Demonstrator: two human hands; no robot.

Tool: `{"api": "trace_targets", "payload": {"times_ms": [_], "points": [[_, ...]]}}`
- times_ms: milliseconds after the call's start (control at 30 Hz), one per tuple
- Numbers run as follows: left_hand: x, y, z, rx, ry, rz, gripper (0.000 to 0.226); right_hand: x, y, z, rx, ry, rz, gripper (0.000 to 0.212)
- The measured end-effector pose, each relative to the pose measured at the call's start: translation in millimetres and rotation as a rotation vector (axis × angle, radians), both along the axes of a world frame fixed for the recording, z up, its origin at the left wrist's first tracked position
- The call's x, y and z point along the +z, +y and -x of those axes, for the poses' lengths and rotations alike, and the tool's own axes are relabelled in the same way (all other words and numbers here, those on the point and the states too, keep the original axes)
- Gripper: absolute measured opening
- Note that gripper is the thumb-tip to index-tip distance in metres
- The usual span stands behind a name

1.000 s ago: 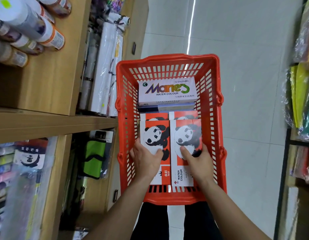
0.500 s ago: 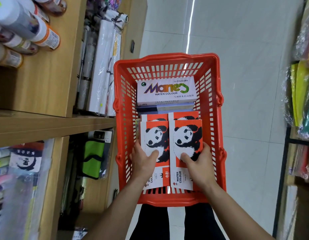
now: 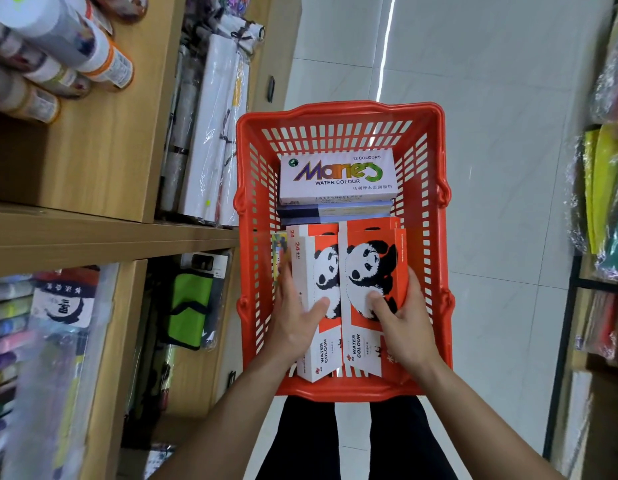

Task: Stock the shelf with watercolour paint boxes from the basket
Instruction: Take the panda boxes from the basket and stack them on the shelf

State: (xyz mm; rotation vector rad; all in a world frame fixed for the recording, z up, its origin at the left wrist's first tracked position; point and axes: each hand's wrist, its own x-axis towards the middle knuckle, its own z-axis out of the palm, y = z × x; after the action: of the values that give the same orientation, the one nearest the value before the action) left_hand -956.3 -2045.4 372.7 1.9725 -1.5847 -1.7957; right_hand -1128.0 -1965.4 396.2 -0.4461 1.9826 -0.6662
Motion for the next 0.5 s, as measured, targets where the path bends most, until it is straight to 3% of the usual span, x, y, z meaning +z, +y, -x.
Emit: {"api": "trace_targets", "payload": {"times_ms": [500], "points": [[78,7,-28,0.191,0.132,0.170,0.085,48,5,5,-0.122,-0.083,0.051,0.065]]}}
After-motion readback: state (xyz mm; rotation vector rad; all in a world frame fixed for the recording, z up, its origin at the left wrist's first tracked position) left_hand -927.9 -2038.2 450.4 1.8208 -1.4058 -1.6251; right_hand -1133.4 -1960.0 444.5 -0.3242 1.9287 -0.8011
